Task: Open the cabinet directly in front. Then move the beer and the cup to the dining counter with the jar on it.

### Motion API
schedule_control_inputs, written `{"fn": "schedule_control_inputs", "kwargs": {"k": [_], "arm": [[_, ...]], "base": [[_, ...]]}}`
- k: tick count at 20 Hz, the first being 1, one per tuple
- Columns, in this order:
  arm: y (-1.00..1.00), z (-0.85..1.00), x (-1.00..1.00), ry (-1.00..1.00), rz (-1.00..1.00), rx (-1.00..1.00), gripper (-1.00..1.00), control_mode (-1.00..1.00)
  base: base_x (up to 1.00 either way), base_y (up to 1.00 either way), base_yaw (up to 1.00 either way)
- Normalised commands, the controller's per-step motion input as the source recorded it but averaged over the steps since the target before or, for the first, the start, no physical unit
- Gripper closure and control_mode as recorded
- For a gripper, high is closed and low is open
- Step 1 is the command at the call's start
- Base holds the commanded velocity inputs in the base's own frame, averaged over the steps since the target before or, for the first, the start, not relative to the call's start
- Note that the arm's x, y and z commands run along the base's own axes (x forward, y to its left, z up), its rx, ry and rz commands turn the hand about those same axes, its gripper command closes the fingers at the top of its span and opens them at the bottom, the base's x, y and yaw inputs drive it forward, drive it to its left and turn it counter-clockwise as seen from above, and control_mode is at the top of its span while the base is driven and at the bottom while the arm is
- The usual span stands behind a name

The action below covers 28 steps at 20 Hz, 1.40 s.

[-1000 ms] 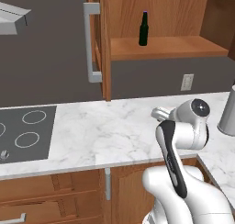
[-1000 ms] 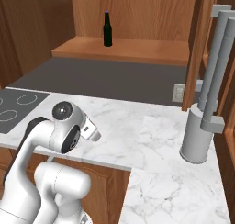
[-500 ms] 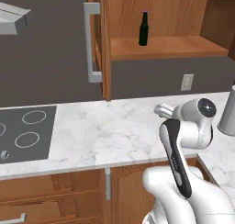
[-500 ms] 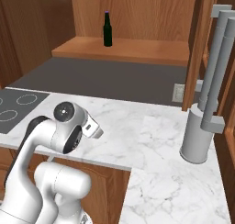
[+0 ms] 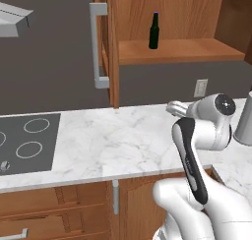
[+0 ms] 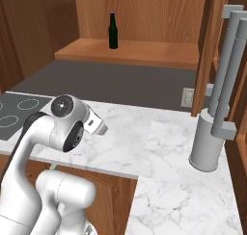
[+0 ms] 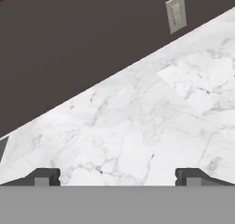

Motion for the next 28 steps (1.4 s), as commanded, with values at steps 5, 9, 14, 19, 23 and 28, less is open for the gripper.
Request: {"fn": "schedule_control_inputs", "kwargs": {"k": [5, 9, 14, 19, 23, 28], "arm": [[0.0, 0.37, 0.0, -0.11, 0.03, -0.07, -1.0, -1.0], [-0.05, 0.5, 0.0, -0.18, 0.04, -0.07, -1.0, -1.0], [-0.03, 0.53, 0.0, -0.24, 0.03, -0.05, -1.0, -1.0], [0.0, 0.58, 0.1, -0.13, 0.0, -0.1, -1.0, -1.0], [0.0, 0.68, 0.13, -0.02, 0.0, -0.14, -1.0, -1.0], [0.0, 0.84, 0.0, 0.0, 0.0, -0.13, -1.0, -1.0]], "base": [[0.0, 0.0, 0.0], [0.0, 0.0, 0.0], [0.0, 0.0, 0.0], [0.0, 0.0, 0.0], [0.0, 0.0, 0.0], [0.0, 0.0, 0.0]]}}
